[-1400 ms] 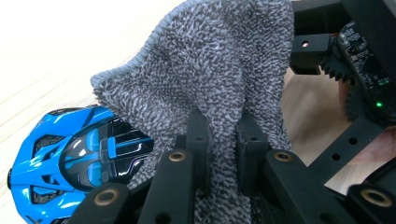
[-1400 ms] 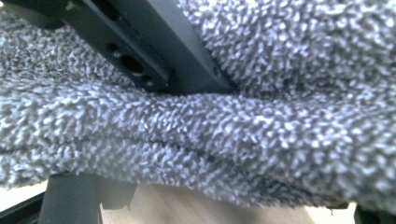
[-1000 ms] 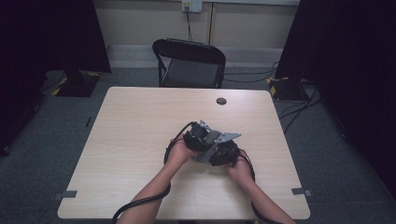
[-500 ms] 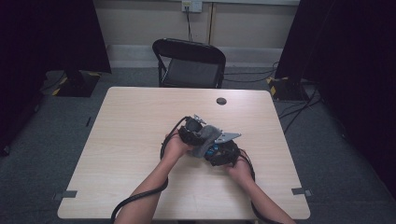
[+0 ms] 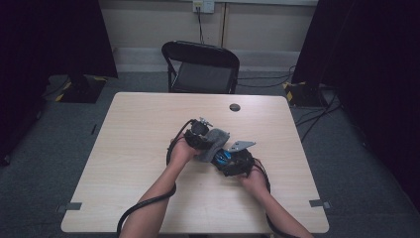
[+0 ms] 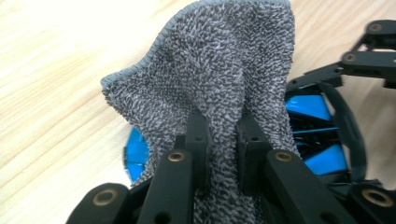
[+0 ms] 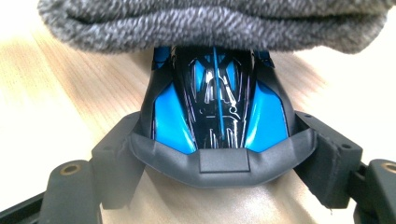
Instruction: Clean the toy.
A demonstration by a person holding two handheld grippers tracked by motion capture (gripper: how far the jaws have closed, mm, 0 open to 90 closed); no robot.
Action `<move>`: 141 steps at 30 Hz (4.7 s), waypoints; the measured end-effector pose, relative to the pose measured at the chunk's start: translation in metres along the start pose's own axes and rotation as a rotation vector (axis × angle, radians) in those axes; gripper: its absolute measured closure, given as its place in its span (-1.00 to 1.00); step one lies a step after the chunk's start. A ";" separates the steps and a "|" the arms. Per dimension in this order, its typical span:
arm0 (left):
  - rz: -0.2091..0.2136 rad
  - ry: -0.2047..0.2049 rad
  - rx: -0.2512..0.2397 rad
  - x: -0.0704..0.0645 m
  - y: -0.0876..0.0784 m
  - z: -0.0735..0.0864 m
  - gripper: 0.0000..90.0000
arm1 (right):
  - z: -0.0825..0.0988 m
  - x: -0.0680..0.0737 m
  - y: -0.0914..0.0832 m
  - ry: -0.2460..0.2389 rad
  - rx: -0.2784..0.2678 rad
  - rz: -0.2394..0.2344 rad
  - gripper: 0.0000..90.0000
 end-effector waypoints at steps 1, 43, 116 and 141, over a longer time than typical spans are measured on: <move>-0.010 -0.006 0.002 0.003 0.000 0.002 0.74 | 0.000 0.000 0.000 0.000 0.000 0.000 -0.46; -0.074 -0.081 0.050 0.039 0.005 0.020 0.75 | 0.000 0.000 0.000 0.000 0.000 0.000 -0.46; -0.029 0.019 -0.082 0.009 -0.034 0.009 0.74 | 0.000 0.000 0.000 0.001 -0.001 0.001 -0.47; 0.093 0.183 -0.014 -0.056 0.006 -0.012 0.75 | 0.000 0.000 0.000 0.002 -0.001 0.001 -0.47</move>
Point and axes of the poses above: each handheld gripper's, and its own axes: y roughly forward along the jaws, z roughly out of its underside, x roughly to its left, the point moved 3 cm from there along y, roughly forward along the jaws, and after that the axes turned 15 degrees about y, right-handed, at the moved point
